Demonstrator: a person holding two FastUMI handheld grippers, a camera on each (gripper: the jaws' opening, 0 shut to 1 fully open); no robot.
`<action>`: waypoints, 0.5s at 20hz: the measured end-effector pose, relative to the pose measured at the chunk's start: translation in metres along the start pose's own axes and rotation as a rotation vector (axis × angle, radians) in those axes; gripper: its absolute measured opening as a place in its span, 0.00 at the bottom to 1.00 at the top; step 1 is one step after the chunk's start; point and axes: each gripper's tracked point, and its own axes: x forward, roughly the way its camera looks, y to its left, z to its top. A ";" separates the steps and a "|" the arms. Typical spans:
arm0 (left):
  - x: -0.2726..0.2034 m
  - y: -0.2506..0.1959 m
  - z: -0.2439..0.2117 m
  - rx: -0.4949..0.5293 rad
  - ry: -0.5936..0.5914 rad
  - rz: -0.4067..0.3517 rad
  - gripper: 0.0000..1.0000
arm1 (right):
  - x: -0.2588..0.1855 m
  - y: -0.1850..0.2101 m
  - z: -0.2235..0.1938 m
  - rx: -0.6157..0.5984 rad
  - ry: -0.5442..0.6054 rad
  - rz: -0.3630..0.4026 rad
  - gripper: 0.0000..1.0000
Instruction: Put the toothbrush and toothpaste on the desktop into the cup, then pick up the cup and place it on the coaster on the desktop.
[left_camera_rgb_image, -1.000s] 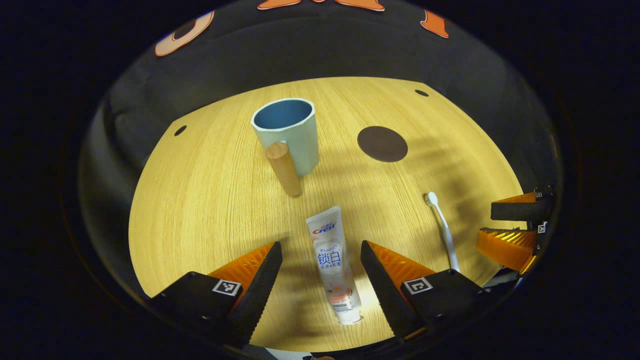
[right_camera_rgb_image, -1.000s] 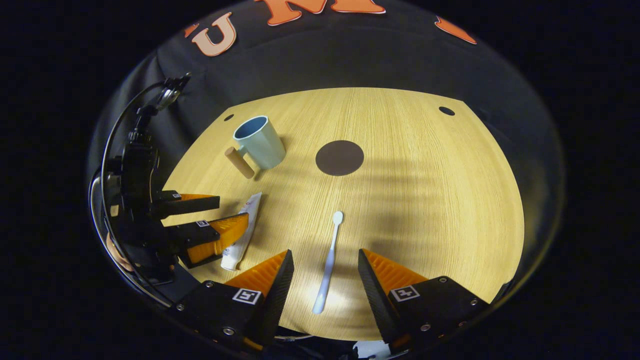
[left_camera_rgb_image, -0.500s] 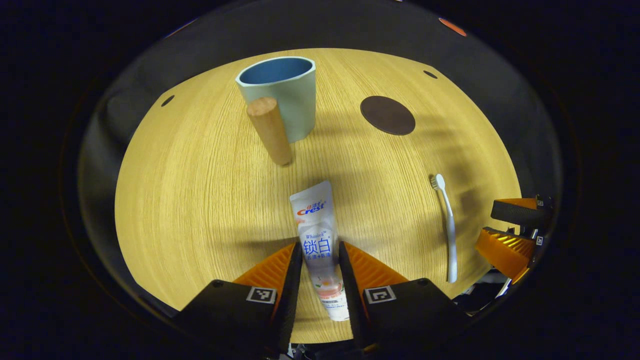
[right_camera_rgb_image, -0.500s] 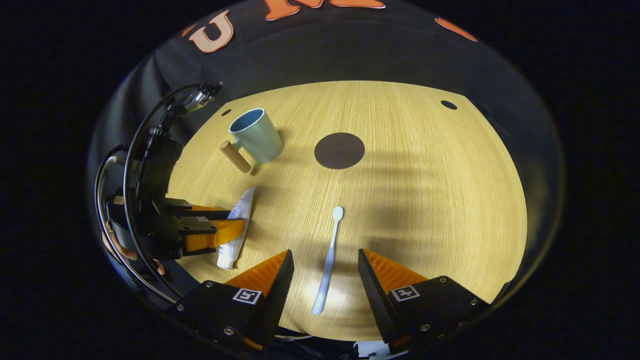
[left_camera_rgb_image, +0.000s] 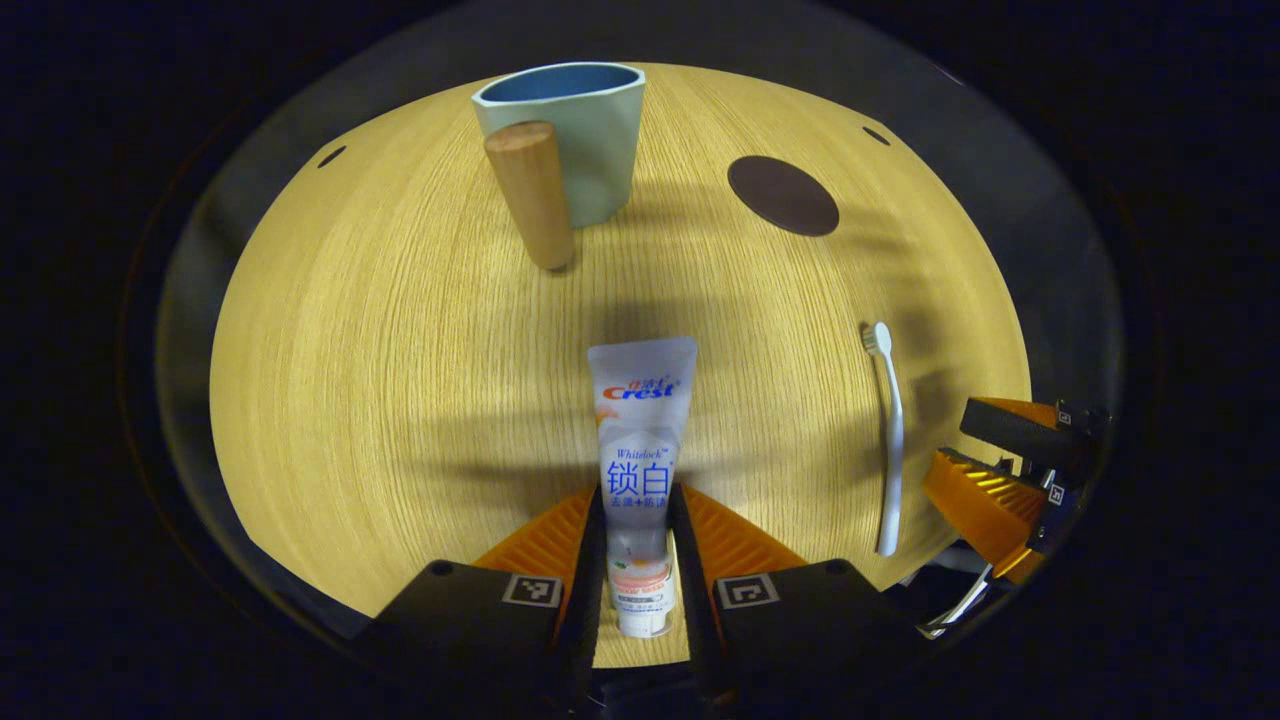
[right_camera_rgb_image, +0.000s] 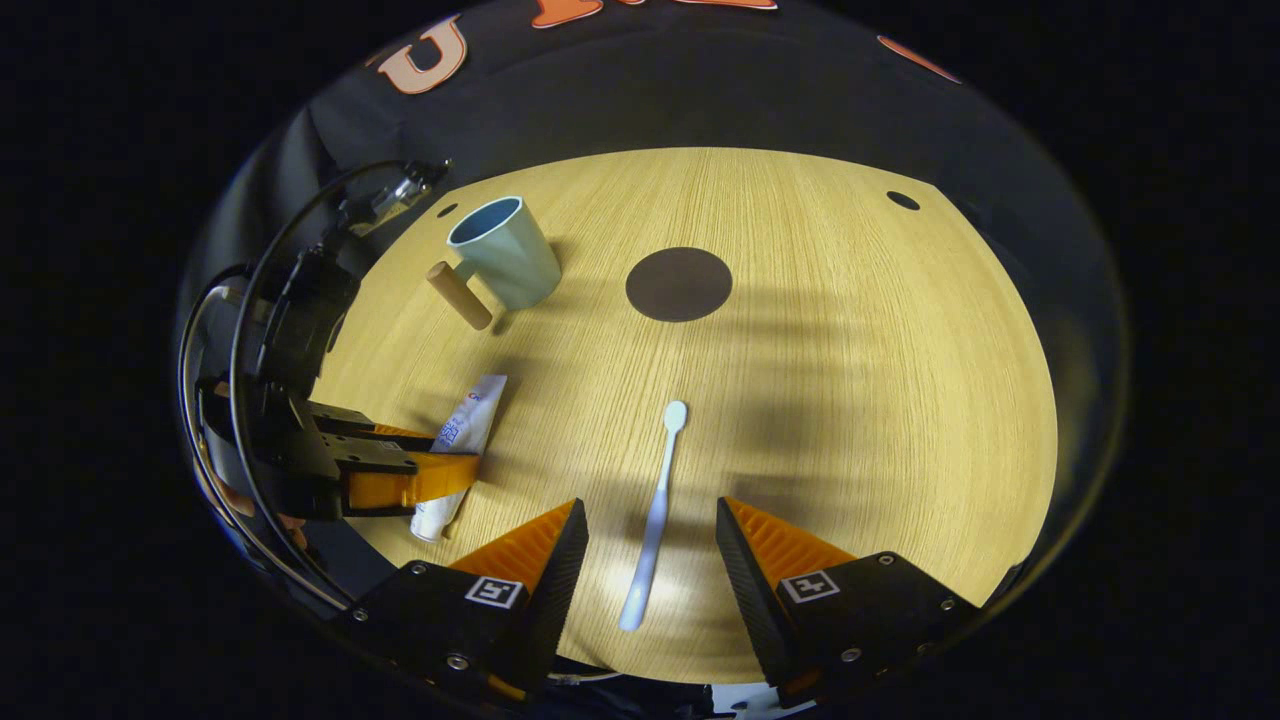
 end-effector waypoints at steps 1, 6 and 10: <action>0.002 0.004 -0.003 0.007 0.001 0.011 0.36 | 0.003 -0.002 -0.003 -0.002 0.012 -0.009 0.87; 0.001 0.007 0.003 0.001 -0.039 -0.012 0.24 | 0.014 0.000 -0.006 0.000 0.056 -0.028 0.64; -0.005 0.014 0.005 0.002 -0.067 -0.001 0.24 | 0.025 -0.004 -0.010 -0.009 0.090 -0.070 0.54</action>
